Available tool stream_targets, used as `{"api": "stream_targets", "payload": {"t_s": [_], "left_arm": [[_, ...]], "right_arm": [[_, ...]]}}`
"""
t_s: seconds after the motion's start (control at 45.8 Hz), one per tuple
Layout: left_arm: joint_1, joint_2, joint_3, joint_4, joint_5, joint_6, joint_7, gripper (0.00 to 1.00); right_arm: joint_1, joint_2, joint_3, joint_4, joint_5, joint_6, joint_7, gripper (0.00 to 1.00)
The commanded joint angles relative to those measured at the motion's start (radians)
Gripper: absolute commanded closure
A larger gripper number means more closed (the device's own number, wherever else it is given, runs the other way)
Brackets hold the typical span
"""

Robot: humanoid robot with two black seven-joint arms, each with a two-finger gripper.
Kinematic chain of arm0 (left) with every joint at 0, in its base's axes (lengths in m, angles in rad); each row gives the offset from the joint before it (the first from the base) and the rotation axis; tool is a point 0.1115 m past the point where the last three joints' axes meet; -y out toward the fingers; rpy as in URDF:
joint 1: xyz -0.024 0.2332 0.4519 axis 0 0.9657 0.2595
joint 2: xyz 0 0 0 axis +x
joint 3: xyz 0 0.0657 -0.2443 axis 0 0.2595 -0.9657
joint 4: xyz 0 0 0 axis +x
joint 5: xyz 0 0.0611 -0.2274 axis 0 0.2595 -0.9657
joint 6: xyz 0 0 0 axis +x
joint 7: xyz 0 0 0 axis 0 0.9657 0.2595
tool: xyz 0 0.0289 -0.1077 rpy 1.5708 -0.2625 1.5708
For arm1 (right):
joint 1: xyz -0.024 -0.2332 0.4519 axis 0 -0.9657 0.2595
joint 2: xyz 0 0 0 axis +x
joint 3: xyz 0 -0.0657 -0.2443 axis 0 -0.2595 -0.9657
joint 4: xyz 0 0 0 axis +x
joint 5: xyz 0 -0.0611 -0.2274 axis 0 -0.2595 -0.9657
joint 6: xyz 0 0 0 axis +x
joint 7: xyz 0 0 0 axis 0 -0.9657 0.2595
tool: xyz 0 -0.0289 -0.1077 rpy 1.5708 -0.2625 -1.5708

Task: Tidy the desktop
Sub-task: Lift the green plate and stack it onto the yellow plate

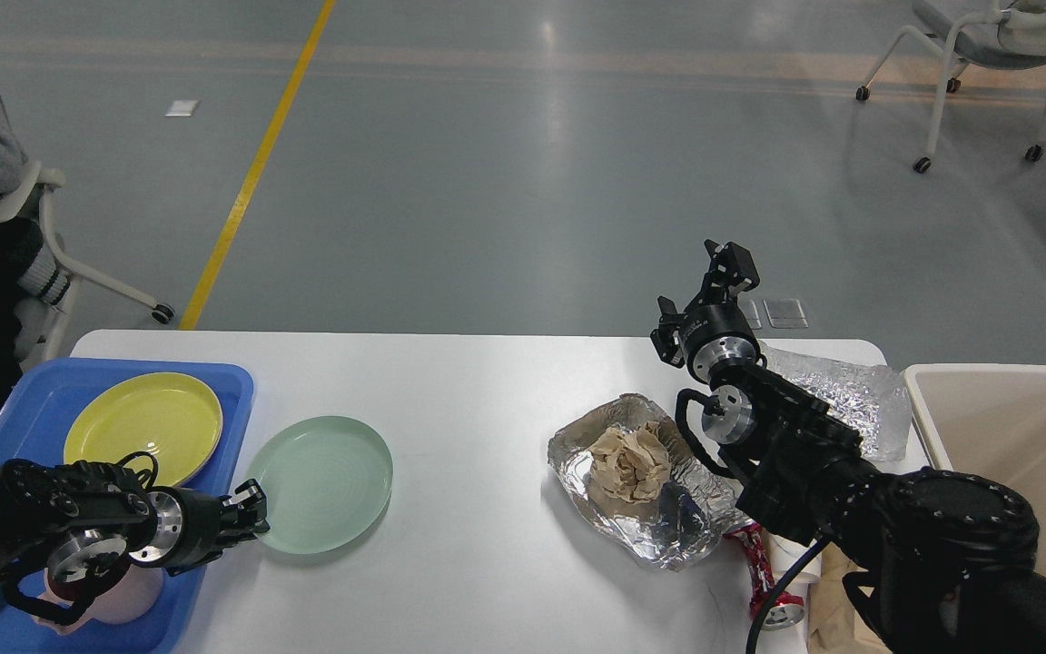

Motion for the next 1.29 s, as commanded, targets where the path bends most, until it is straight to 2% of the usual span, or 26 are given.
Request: {"api": "stream_targets", "payload": {"t_s": [0.0,0.219,0.328,0.59,0.874,1.137,1.158,1.268], "left_arm": [[-0.008,0.007,0.007,0.002,0.002,-0.051,-0.002,1.0],[-0.046,0.014,0.015,-0.009,0.009,-0.092,-0.002,1.0],[-0.103,0.033,0.052,-0.015,0.009,-0.151,-0.002,1.0],[-0.298,0.116,0.144,-0.043,0.014,-0.413,-0.005,1.0],[-0.663,0.169,0.299,-0.058,0.161,-0.758,-0.006,1.0],[-0.996,0.165,0.397,-0.093,0.374,-0.758,-0.005,1.0],[-1.055,0.168,0.4,-0.112,0.405,-0.758,-0.005,1.0],[-1.152,0.171,0.403,-0.15,0.457,-0.758,-0.003,1.0]], "right_arm": [[0.0,0.0,0.0,0.0,0.0,0.0,0.0,0.0],[0.001,0.0,0.0,0.0,0.0,0.0,0.0,0.0],[0.0,0.0,0.0,0.0,0.0,0.0,0.0,0.0],[0.0,0.0,-0.001,0.0,0.0,0.0,0.0,0.0],[0.0,0.0,-0.001,0.0,0.0,0.0,0.0,0.0],[0.0,0.0,-0.001,0.0,0.0,0.0,0.0,0.0],[0.001,0.0,-0.001,0.0,0.0,0.0,0.0,0.0],[0.0,0.0,0.0,0.0,0.0,0.0,0.0,0.0]]}}
